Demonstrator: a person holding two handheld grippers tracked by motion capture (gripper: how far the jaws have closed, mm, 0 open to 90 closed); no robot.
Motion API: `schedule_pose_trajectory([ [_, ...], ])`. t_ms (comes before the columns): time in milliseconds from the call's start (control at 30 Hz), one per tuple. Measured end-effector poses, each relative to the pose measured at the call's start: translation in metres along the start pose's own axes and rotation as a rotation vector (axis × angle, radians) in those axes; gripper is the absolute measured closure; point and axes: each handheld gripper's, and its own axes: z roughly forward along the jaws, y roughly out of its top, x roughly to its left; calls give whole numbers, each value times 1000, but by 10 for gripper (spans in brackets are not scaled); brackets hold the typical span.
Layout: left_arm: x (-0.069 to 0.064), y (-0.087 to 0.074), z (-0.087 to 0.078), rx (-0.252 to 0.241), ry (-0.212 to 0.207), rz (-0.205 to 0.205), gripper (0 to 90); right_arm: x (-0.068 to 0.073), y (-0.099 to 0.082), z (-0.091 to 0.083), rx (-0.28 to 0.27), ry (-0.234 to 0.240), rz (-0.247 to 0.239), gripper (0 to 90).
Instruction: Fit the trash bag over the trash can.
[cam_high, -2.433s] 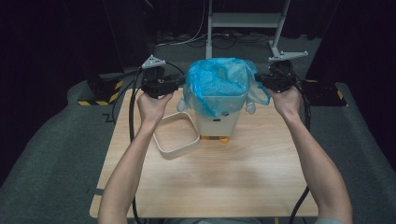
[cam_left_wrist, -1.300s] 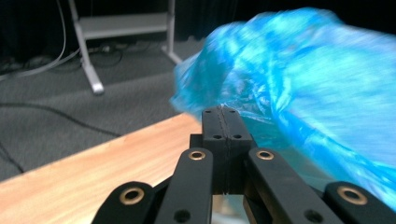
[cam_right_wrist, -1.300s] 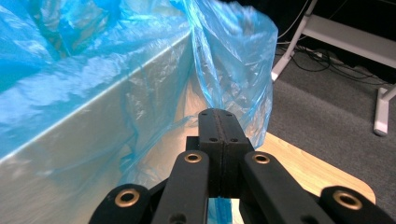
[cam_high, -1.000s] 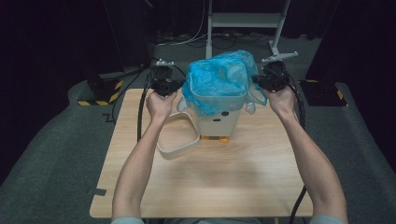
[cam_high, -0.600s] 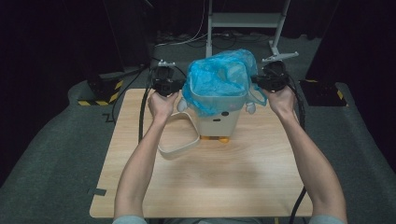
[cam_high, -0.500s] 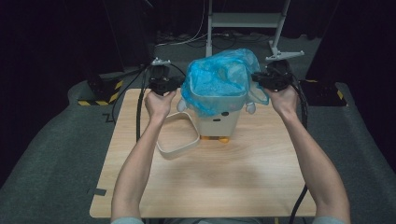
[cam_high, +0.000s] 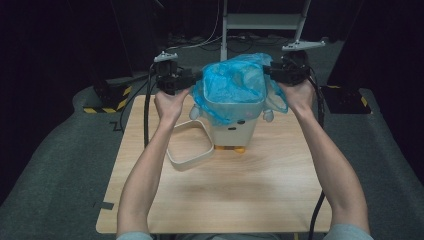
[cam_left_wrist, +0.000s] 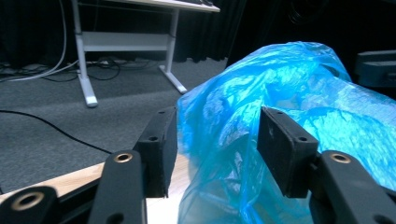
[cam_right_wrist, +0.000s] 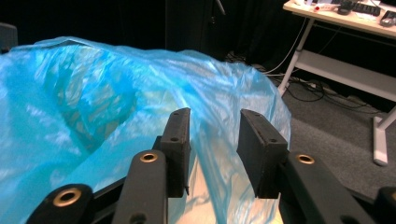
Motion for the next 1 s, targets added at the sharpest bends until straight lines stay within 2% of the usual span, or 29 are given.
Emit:
schedule_pose_trajectory([
  [100, -2, 3, 4, 12, -13, 15, 597, -2, 3, 5, 3, 10, 6, 654],
  [267, -5, 6, 9, 25, -9, 37, 811, -2, 6, 12, 25, 35, -12, 819],
  [367, -5, 8, 13, 32, 4, 45, 895, -1, 7, 15, 34, 36, -28, 898],
  [467, -6, 10, 16, 19, 15, 48, 897, -1, 8, 18, 38, 25, -41, 900],
  [633, -7, 12, 24, 20, 45, 63, 898, -3, 9, 23, 38, 7, -32, 900],
  [867, 3, 8, 38, 46, 71, 24, 898, -11, 5, 35, 54, -3, -4, 900],
  [1000, 9, 6, 45, 53, 66, -14, 898, -13, 2, 44, 69, -4, 1, 900],
])
